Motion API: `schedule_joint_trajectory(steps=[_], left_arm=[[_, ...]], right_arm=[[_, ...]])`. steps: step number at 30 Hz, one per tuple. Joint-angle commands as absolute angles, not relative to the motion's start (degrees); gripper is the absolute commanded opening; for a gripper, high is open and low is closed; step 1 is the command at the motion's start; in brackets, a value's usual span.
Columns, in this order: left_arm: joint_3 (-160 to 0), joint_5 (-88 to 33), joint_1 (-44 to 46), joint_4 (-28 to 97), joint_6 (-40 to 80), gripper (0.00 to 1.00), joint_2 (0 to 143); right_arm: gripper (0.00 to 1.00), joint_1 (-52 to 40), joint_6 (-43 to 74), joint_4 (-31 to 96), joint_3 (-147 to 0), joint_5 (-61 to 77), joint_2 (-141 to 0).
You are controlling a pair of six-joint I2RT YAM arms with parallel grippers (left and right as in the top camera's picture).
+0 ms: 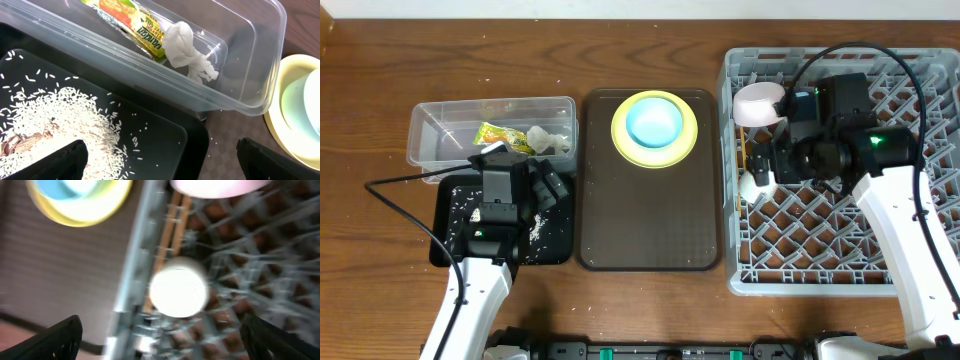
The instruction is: Sort waste into correct bins and load items into the dishwasher rack
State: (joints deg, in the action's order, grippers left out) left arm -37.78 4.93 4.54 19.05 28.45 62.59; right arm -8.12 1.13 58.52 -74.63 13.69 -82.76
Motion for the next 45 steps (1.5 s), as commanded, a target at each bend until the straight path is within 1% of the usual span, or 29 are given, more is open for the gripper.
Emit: schedule_joint_trajectory(steps=[1,6,7,10,14,16,18,21,25,27,29,30,34,39,40,42,45], left_arm=[[-38.7,6.1,4.3,18.8,28.1,0.98,62.7],[-38.7,6.1,4.3,18.8,28.1,0.98,62.7],[-38.7,6.1,4.3,18.8,28.1,0.98,62.7],[-38.7,6.1,4.3,18.8,28.1,0.98,62.7],[-38.7,6.1,4.3,18.8,28.1,0.98,62.7],[-38.7,6.1,4.3,18.8,28.1,0.98,62.7],[-38.7,6.1,4.3,18.8,28.1,0.98,62.7],[-38.7,6.1,4.3,18.8,28.1,0.98,62.7],[-38.7,6.1,4.3,18.8,28.1,0.98,62.7],[-38.7,6.1,4.3,18.8,28.1,0.98,62.7],[-38.7,6.1,4.3,18.8,28.1,0.98,62.7],[-38.7,6.1,4.3,18.8,28.1,0.98,62.7],[-38.7,6.1,4.3,18.8,28.1,0.98,62.7],[-38.7,6.1,4.3,18.8,28.1,0.98,62.7],[-38.7,6.1,4.3,18.8,28.1,0.98,62.7],[-38.7,6.1,4.3,18.8,28.1,0.98,62.7],[-38.7,6.1,4.3,18.8,28.1,0.98,62.7]], right_arm=[[0.99,-8.7,11.2,58.7,-75.2,24.9,-82.5],[0.99,-8.7,20.8,55.7,-75.2,26.0,-82.5],[0.95,-8.7,22.3,55.5,-75.2,26.0,-82.5],[0.77,-8.8,23.4,55.3,-75.2,26.0,-82.5],[0.58,-10.0,23.3,55.3,-75.2,25.2,-82.5],[0.50,-11.2,23.3,55.0,-75.2,23.9,-82.5],[0.46,-12.3,23.3,54.7,-75.2,22.5,-82.5],[0.37,-14.9,23.4,53.9,-75.2,19.8,-82.5],[0.25,-19.3,23.4,51.5,-75.2,16.1,-82.8],[0.21,-21.6,23.6,49.9,-75.2,14.8,-82.9],[0.15,-24.2,24.4,48.1,-75.2,13.5,-83.3],[0.13,-25.6,24.9,47.3,-75.2,12.8,-83.6],[0.10,-31.8,25.7,43.9,-75.2,9.4,-85.7],[0.11,-38.7,25.7,39.3,-75.2,2.0,-90.5],[0.14,-40.0,25.6,38.4,-75.2,-0.4,-91.8],[0.23,-42.1,25.4,36.9,-75.2,-5.1,-94.2],[0.39,-44.3,20.6,34.2,-75.2,-8.8,-98.0]])
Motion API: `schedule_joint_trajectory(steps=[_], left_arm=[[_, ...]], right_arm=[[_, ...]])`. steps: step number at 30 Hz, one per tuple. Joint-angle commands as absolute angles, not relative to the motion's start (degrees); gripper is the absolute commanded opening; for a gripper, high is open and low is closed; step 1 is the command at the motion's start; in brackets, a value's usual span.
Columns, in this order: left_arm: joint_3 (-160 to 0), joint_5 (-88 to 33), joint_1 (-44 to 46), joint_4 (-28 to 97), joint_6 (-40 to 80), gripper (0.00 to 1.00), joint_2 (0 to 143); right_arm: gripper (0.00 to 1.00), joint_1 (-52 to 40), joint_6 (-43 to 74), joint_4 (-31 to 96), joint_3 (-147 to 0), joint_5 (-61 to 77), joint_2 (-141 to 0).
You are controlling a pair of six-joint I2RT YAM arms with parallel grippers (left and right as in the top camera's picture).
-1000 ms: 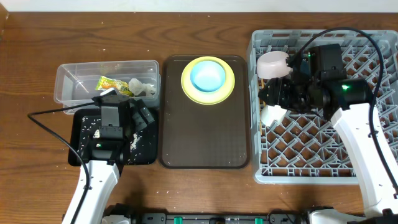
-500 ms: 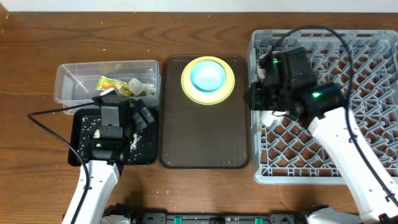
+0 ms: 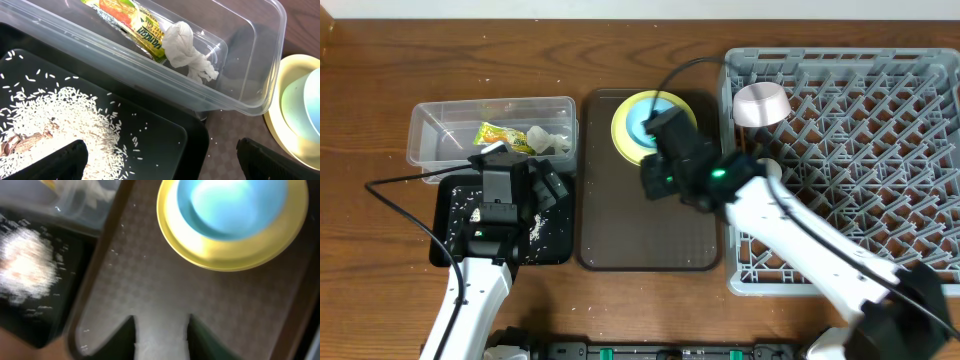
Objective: Sort waste into correct bins and load items into the dishwasher rack
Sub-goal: 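Move the right gripper left onto the blue bowl on the yellow plate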
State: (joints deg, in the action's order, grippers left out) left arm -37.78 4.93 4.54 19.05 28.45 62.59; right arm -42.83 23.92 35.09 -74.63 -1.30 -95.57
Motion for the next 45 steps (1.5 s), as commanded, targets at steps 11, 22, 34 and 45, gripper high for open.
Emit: schedule_joint_trajectory(steps=[11,22,34,45], left_arm=[[-38.7,6.1,4.3,18.8,28.1,0.98,62.7],[-38.7,6.1,4.3,18.8,28.1,0.98,62.7],[-38.7,6.1,4.3,18.8,28.1,0.98,62.7],[-38.7,6.1,4.3,18.8,28.1,0.98,62.7]], right_arm=[[0.50,-45.4,13.8,27.2,-75.2,-8.8,-108.3],[0.64,-45.3,4.1,17.8,-75.2,-10.3,-114.5],[0.66,-44.5,4.2,15.4,-75.2,-12.0,-117.5],[0.68,-44.4,4.2,16.2,-75.2,-10.3,-119.2]])
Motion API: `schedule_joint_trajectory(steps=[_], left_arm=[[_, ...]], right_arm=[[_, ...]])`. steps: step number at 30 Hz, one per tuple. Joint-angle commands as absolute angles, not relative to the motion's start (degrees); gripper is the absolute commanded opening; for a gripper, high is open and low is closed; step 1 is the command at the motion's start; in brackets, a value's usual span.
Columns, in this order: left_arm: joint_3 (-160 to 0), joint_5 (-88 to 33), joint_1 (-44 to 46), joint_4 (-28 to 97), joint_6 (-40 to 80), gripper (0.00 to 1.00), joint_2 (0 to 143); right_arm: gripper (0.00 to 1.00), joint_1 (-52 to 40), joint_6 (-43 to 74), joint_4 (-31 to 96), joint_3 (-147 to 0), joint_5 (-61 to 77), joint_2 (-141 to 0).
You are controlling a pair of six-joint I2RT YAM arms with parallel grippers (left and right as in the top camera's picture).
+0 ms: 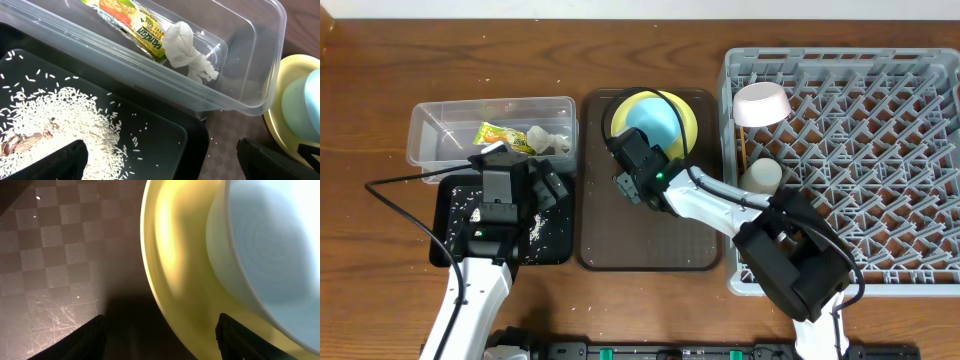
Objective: Sort waste into correct bins and load items into the dishwasher rack
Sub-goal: 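Move the right gripper left onto the blue bowl on the yellow plate, then lower the right gripper and grip the rim of the light-blue bowl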
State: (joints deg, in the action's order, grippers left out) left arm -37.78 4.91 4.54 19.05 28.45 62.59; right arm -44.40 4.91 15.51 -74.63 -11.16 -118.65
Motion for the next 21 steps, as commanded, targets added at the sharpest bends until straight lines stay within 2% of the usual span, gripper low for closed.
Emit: schedule_joint_trajectory(steps=[1,10,21], left_arm=[[-38.7,6.1,4.3,18.8,28.1,0.98,62.7],[-38.7,6.1,4.3,18.8,28.1,0.98,62.7],[-38.7,6.1,4.3,18.8,28.1,0.98,62.7]], right_arm=[[0.68,-44.4,4.2,16.3,-75.2,-9.2,-119.2],[0.66,-45.8,4.2,19.5,-75.2,8.3,-119.2],[0.67,-47.6,9.8,34.4,-75.2,24.2,-119.2]])
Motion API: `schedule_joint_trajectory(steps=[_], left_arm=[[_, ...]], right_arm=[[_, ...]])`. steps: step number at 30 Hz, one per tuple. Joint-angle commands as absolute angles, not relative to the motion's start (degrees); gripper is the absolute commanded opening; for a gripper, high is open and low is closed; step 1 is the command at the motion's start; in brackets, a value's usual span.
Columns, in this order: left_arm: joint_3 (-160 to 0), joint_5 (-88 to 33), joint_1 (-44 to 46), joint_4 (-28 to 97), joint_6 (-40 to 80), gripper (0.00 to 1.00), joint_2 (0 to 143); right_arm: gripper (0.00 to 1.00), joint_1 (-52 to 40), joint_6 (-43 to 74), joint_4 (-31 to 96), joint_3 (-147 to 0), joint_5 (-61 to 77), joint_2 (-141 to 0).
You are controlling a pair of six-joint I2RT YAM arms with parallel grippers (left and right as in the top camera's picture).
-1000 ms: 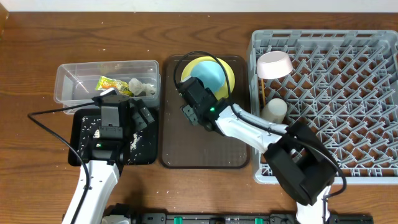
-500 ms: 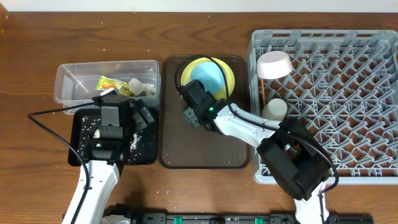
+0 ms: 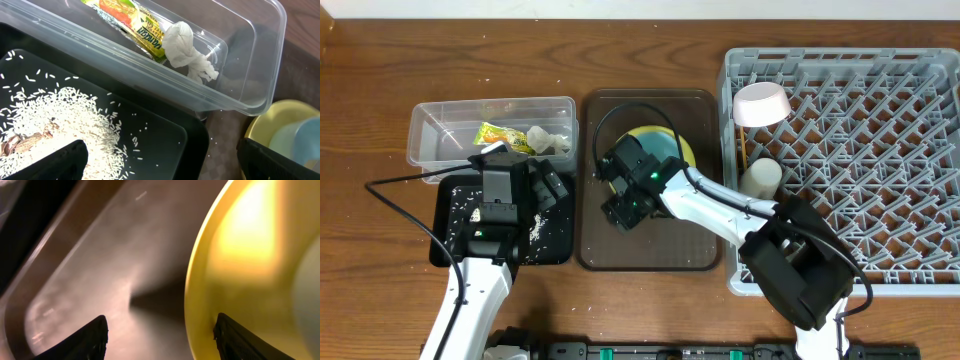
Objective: Sort waste into correct bins and load items into the dishwasher rack
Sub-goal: 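Lower the right gripper and grip the rim of the light-blue bowl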
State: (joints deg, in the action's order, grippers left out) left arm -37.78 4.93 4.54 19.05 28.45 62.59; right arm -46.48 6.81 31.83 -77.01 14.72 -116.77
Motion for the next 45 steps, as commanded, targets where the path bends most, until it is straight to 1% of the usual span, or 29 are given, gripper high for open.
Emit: schedule_joint_trajectory(steps=[1,4,8,19,24,29,33,35,36,39,43,45], left_arm=[[-38.7,6.1,4.3,18.8,28.1,0.98,62.7],[-38.7,6.1,4.3,18.9,28.1,0.98,62.7],[-38.7,6.1,4.3,18.9,28.1,0.98,62.7],[-38.7,6.1,4.3,18.9,28.1,0.98,62.7],[-38.7,6.1,4.3,18.9,28.1,0.98,62.7],[-38.7,6.1,4.3,18.9,28.1,0.98,62.7],[-38.7,6.0,4.3,18.9,28.1,0.98,62.7],[-38.7,6.1,4.3,18.9,28.1,0.98,62.7],[-38.7,6.1,4.3,18.9,28.1,0.98,62.7],[-38.7,6.1,4.3,18.9,28.1,0.98,62.7],[-38.7,6.1,4.3,18.9,28.1,0.98,62.7],[-38.7,6.1,4.3,18.9,28.1,0.98,62.7]], right_arm=[[0.67,-47.7,10.1,35.0,-75.2,25.7,-119.2],[0.68,-47.7,11.8,36.8,-75.2,30.0,-119.2],[0.68,-47.7,13.6,38.9,-75.2,32.1,-119.2],[0.68,-47.5,14.3,39.7,-76.5,32.1,-116.0],[0.67,-47.1,14.1,39.7,-78.7,29.2,-111.2],[0.64,-46.5,11.2,39.7,-79.7,18.0,-104.8],[0.57,-46.3,8.5,39.7,-79.7,7.9,-100.9],[0.49,-46.3,6.9,39.7,-79.7,3.2,-99.7],[0.43,-46.3,6.5,39.7,-79.7,0.4,-99.4],[0.35,-46.3,6.5,39.6,-79.7,-5.1,-99.5],[0.25,-46.5,6.6,39.6,-79.6,-6.4,-100.6],[0.24,-46.9,6.6,39.7,-79.6,-6.4,-101.4]])
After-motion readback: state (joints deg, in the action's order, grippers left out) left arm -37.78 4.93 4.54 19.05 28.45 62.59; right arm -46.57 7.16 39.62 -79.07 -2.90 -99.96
